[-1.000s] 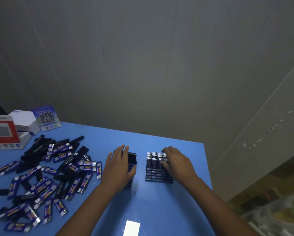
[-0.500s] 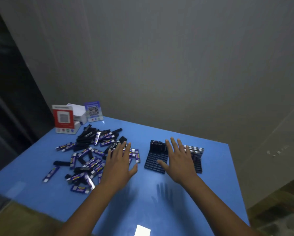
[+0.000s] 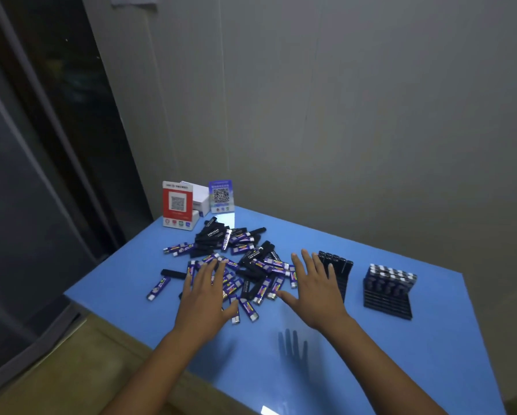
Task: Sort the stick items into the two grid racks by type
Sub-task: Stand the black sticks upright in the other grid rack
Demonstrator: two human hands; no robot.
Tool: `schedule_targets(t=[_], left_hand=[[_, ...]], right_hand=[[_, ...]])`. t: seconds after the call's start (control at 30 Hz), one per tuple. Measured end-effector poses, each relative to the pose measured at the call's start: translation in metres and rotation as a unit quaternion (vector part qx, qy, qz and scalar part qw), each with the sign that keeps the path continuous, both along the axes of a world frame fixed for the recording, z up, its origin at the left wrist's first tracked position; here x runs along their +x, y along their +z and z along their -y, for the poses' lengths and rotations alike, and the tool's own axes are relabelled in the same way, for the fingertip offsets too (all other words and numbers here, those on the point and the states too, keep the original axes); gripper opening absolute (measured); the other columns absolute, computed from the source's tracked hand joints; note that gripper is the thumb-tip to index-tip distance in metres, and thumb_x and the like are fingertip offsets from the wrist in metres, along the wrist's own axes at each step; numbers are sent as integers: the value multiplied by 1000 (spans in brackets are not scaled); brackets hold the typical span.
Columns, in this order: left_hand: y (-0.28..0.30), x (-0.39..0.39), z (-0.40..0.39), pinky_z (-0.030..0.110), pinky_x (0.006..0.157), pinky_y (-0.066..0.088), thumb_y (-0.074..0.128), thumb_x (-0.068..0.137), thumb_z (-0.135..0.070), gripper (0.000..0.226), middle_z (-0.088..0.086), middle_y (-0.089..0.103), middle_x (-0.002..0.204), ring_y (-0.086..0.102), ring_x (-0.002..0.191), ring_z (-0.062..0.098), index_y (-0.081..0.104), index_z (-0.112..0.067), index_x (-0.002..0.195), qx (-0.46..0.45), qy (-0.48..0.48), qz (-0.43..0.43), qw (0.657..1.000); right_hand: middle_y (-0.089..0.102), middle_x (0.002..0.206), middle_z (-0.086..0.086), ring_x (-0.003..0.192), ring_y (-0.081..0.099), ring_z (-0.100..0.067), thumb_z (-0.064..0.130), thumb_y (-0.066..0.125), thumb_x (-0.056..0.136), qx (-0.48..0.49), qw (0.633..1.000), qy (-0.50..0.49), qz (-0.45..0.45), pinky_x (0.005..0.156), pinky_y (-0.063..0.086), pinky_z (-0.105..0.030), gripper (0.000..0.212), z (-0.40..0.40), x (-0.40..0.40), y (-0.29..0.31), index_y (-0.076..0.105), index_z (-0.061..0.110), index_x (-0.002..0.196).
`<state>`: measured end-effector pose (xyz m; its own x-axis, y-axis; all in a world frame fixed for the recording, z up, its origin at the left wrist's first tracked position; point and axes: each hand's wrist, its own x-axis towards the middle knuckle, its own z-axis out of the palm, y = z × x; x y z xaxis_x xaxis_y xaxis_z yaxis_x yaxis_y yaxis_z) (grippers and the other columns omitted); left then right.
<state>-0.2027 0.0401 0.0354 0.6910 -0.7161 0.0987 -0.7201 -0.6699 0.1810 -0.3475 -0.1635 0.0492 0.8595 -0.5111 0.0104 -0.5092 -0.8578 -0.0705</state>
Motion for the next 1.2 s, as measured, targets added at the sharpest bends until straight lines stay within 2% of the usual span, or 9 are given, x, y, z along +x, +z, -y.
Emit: schedule_targets(t=[0.27,0.47,0.73,0.9,0.97,1.07,1.2], left_hand=[[-15,32,30,46,123,3,47,92,-61,94,1,-5,164,-4,151,21,-7,-19,156,35,4,-27,999],[-26,58,66,45,123,6,58,88,-58,101,2,-4,164,-1,151,21,-6,-19,156,64,-14,-69,996],[-61,79,105,42,122,9,63,78,-68,119,5,-9,163,-3,151,24,-11,-16,155,112,-44,-118,986],[-82,91,132,47,121,9,68,63,-77,140,10,-22,161,-16,149,29,-20,-17,153,144,-53,-169,974],[-90,96,140,48,121,7,69,62,-78,142,12,-25,160,-19,148,31,-21,-16,152,164,-67,-166,970],[-98,105,146,48,121,9,69,67,-72,136,10,-21,161,-13,149,31,-21,-16,152,163,-91,-164,969],[-104,124,149,45,121,16,70,72,-62,128,10,-4,162,1,150,30,-16,-14,153,167,-136,-123,969]], right_hand=[[-6,168,-5,155,-6,-26,72,31,95,13,1000,21,-18,123,3,-52,89,34,45,-14,-3,22,160],[-4,168,-6,155,-4,-28,70,34,96,30,998,31,-37,124,4,-52,88,70,77,-28,-1,21,160],[1,168,-6,155,0,-26,67,35,97,62,997,26,-39,124,6,-51,85,96,102,-54,4,20,160],[3,168,-5,155,0,-24,64,39,98,82,996,5,-33,124,4,-49,83,103,117,-64,7,20,160],[2,168,-5,155,0,-24,63,40,98,90,995,-4,-38,124,4,-49,82,104,124,-67,7,20,160],[3,168,-5,155,0,-24,61,39,99,90,995,-15,-44,123,3,-48,80,103,132,-71,7,20,159],[5,168,-5,155,3,-24,59,38,100,91,994,-36,-38,124,5,-47,77,103,141,-73,9,19,159]])
